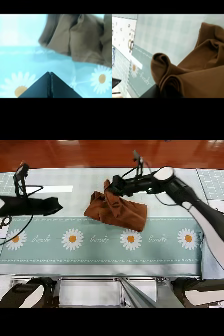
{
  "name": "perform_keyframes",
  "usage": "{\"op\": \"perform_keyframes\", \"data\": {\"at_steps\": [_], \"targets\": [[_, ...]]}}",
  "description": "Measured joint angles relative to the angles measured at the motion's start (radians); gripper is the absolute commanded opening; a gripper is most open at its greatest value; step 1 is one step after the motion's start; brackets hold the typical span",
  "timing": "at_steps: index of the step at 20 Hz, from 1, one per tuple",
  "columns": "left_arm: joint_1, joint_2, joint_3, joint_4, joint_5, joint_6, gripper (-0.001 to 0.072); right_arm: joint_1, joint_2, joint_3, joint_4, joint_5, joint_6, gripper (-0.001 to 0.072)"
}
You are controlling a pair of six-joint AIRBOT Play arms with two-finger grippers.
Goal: Fold the shirts.
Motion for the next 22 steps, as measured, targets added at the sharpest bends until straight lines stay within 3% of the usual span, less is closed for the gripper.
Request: {"op": "perform_keyframes", "data": {"at_steps": [3, 5, 9, 13, 15, 18, 20, 22], "targets": [[0.011, 0.033, -0.059, -0.026, 0.023, 0.004, 0.0025, 0.029, -0.065, 0.000, 0.080, -0.038, -0.038, 0.0031], [0.014, 0.043, -0.092, -0.041, 0.044, 0.005, 0.0025, 0.047, -0.103, 0.000, 0.145, -0.052, -0.069, 0.0422], [0.021, 0.045, -0.130, -0.068, 0.082, 0.013, 0.0025, 0.035, -0.123, 0.000, 0.220, -0.048, -0.115, 0.0410], [0.127, 0.046, -0.093, -0.076, 0.071, 0.039, 0.0025, -0.156, -0.028, 0.000, 0.198, 0.170, -0.123, 0.0409], [0.223, 0.058, -0.045, -0.080, 0.052, 0.044, 0.0025, -0.313, 0.069, -0.002, 0.098, 0.313, -0.103, 0.0409], [0.345, 0.096, 0.000, -0.111, 0.031, 0.053, 0.0025, -0.541, 0.264, -0.074, -0.211, 0.443, -0.042, 0.0420], [0.368, 0.115, -0.001, -0.145, 0.004, 0.072, 0.0025, -0.657, 0.397, -0.211, -0.414, 0.436, 0.024, 0.0422], [0.341, 0.125, -0.031, -0.175, -0.006, 0.091, 0.0025, -0.734, 0.480, -0.374, -0.492, 0.373, 0.050, 0.0423]]}}
